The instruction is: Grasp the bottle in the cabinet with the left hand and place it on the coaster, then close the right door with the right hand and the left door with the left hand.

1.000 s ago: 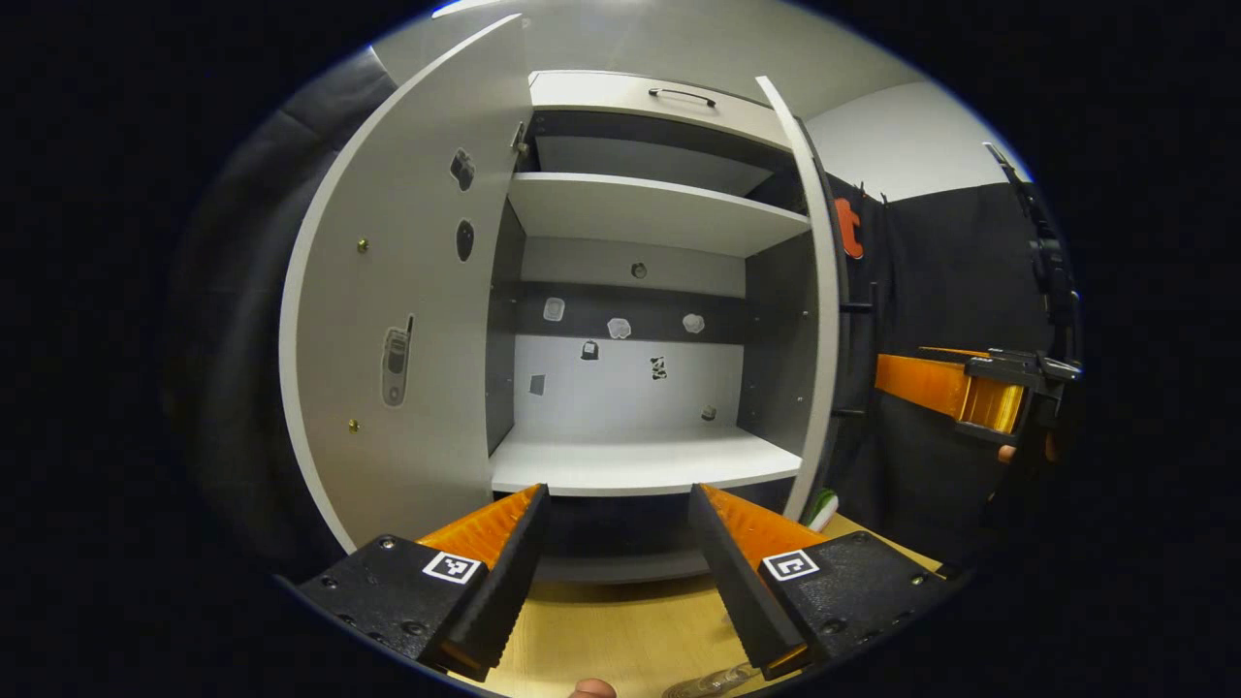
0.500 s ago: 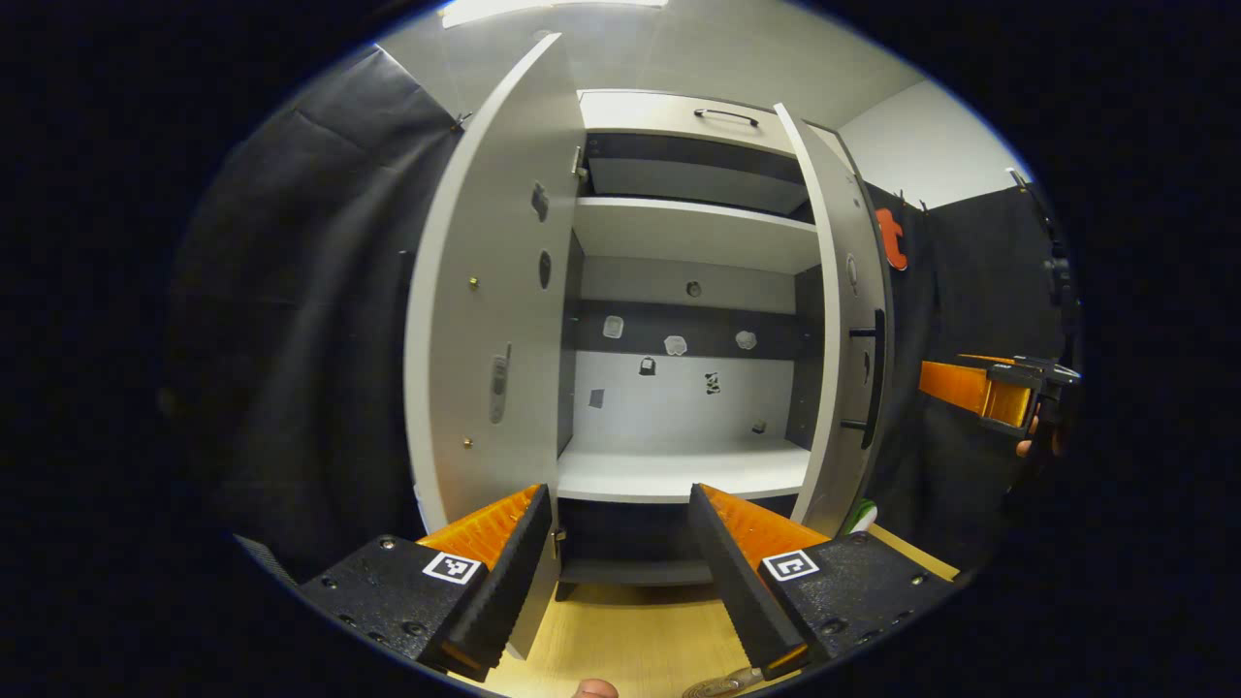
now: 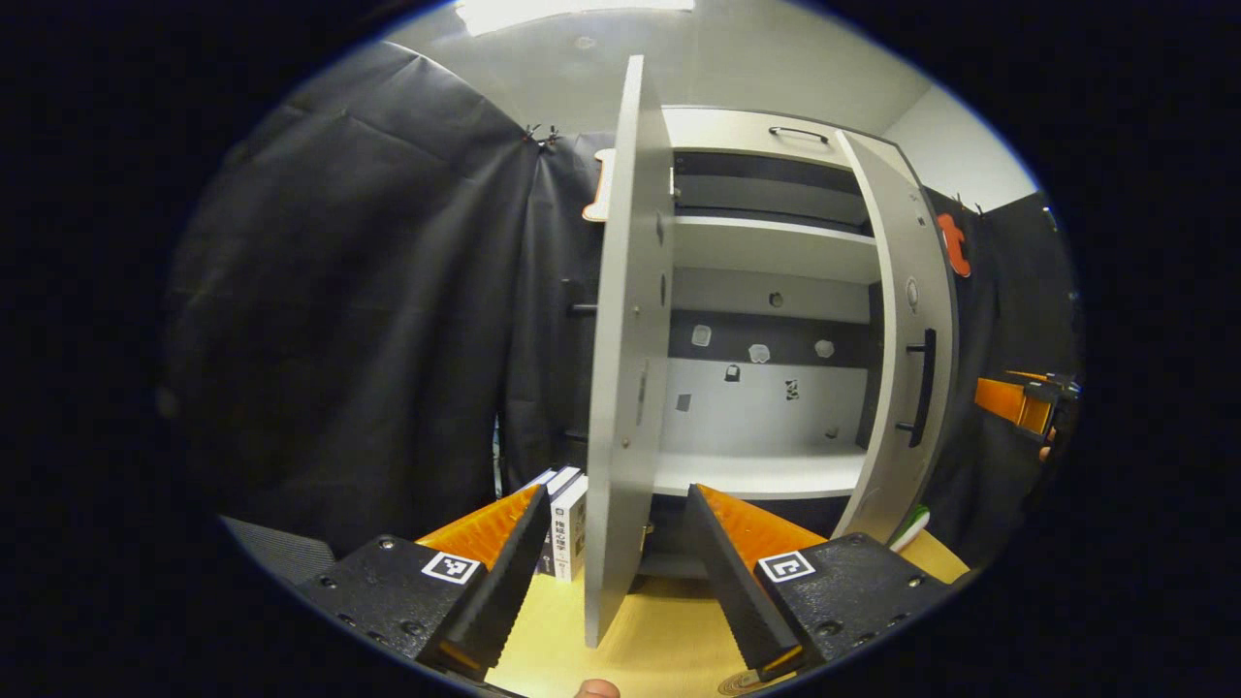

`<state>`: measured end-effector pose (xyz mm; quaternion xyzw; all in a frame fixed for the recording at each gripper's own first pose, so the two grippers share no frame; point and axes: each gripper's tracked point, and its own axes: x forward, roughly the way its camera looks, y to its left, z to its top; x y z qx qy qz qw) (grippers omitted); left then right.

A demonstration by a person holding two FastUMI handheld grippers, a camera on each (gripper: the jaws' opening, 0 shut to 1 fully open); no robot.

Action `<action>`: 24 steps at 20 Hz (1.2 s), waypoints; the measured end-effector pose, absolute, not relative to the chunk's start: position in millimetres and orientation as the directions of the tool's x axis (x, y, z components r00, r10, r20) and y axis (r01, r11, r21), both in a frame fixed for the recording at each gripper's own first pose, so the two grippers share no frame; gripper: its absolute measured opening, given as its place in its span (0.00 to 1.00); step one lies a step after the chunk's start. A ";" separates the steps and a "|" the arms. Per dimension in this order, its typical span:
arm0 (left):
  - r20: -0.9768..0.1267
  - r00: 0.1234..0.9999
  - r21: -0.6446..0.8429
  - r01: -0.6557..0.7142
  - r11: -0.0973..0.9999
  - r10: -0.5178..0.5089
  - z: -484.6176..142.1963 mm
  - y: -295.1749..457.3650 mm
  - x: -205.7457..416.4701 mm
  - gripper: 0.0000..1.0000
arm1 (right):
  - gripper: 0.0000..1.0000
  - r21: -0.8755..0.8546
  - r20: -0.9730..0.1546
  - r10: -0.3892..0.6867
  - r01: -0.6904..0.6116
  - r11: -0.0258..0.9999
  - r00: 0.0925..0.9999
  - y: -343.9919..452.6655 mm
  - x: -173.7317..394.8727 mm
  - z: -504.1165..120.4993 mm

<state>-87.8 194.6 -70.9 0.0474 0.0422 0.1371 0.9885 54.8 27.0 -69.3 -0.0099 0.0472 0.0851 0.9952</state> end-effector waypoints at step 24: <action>-0.043 0.913 0.157 -0.396 0.905 0.406 -58.0 271.7 -73.5 0.89 | 0.93 0.006 -0.090 0.148 -0.148 0.989 0.985 31.3 69.3 -78.4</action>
